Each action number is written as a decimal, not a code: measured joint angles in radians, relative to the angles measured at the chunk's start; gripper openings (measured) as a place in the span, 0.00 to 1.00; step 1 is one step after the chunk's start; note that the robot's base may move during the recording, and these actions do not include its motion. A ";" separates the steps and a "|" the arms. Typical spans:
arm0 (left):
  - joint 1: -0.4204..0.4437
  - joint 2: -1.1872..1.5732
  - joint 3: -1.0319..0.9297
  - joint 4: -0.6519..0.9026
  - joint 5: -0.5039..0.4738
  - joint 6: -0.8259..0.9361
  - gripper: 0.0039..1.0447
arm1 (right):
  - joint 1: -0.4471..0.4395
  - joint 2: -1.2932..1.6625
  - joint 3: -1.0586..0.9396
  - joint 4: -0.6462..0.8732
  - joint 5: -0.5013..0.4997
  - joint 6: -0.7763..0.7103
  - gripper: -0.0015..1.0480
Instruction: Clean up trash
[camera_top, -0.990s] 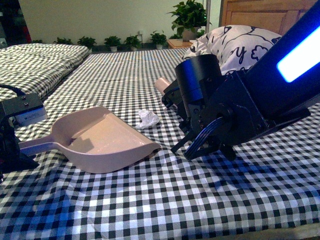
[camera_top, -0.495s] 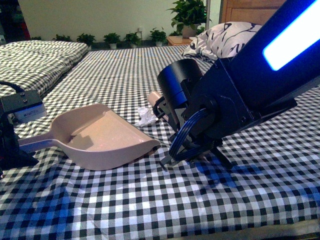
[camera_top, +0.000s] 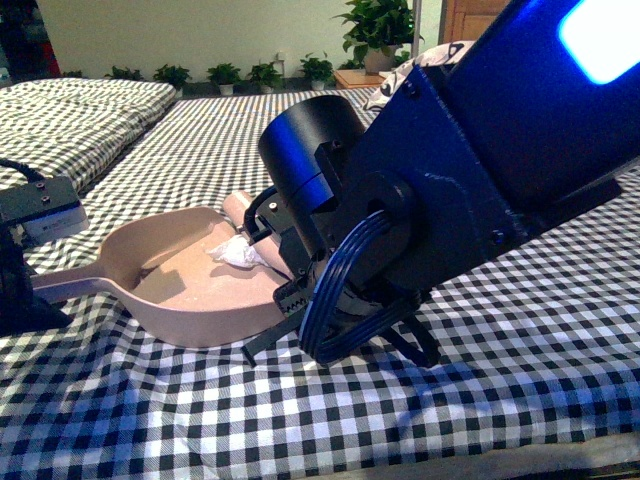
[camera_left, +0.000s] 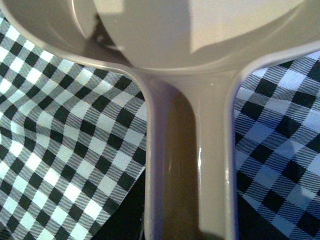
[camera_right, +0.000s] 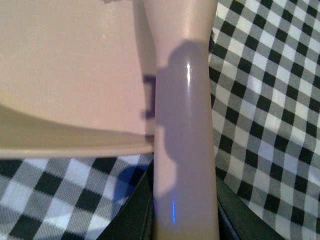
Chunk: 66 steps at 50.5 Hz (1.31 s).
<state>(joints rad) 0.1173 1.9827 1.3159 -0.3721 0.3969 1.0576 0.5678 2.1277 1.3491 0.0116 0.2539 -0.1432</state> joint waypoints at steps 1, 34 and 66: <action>0.000 0.000 0.000 0.000 0.000 0.001 0.23 | 0.000 -0.005 -0.005 0.000 -0.006 0.002 0.19; 0.000 0.000 0.000 0.000 0.000 0.000 0.23 | -0.062 -0.172 -0.131 0.016 -0.159 -0.027 0.19; 0.000 0.000 0.000 0.000 -0.001 0.000 0.23 | -0.342 -0.259 -0.130 0.032 -0.172 0.077 0.19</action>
<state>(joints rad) 0.1173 1.9827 1.3163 -0.3721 0.3962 1.0573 0.2260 1.8683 1.2190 0.0433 0.0818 -0.0658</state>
